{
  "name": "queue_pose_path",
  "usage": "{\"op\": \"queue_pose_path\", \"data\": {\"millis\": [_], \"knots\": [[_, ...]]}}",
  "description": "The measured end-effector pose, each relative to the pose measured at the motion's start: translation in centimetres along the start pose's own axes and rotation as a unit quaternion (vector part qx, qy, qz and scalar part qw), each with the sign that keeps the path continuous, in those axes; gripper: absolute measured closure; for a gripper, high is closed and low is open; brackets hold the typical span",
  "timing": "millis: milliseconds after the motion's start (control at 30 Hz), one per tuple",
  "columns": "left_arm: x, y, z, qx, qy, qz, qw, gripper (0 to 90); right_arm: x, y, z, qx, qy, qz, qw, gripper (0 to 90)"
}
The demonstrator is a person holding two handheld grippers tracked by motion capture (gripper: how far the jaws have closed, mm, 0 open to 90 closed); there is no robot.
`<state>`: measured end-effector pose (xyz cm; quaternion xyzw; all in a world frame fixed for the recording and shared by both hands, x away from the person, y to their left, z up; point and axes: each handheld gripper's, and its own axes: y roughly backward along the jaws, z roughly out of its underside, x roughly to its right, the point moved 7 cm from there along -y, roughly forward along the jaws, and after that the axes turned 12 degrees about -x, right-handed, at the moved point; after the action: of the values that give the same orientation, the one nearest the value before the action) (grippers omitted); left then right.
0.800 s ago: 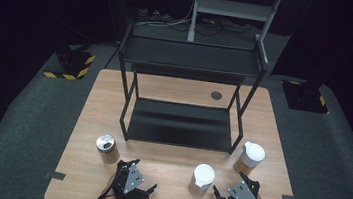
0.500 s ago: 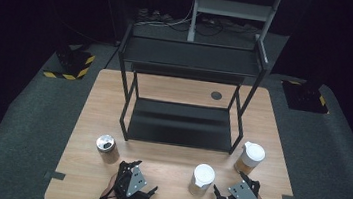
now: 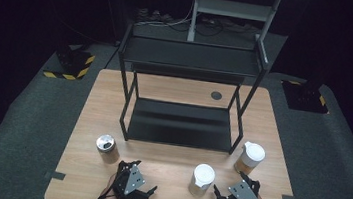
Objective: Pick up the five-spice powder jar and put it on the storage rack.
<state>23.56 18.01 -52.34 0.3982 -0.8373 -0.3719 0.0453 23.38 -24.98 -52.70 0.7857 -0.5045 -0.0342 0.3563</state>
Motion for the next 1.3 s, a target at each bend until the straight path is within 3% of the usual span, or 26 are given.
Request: {"op": "queue_pose_path", "data": {"millis": [633, 1300], "knots": [[-0.5, 1.4, -0.1, 0.025, 0.010, 0.020, 0.9994, 0.8, -0.2, 0.0, -0.1, -0.002, 0.005, 0.003, 1.0000, 0.3], [-0.9, 4.2, -0.7, 0.071, 0.002, 0.009, 0.9974, 0.8, -0.3, 0.0, -0.1, -0.003, 0.009, 0.004, 0.9999, 0.3]]}}
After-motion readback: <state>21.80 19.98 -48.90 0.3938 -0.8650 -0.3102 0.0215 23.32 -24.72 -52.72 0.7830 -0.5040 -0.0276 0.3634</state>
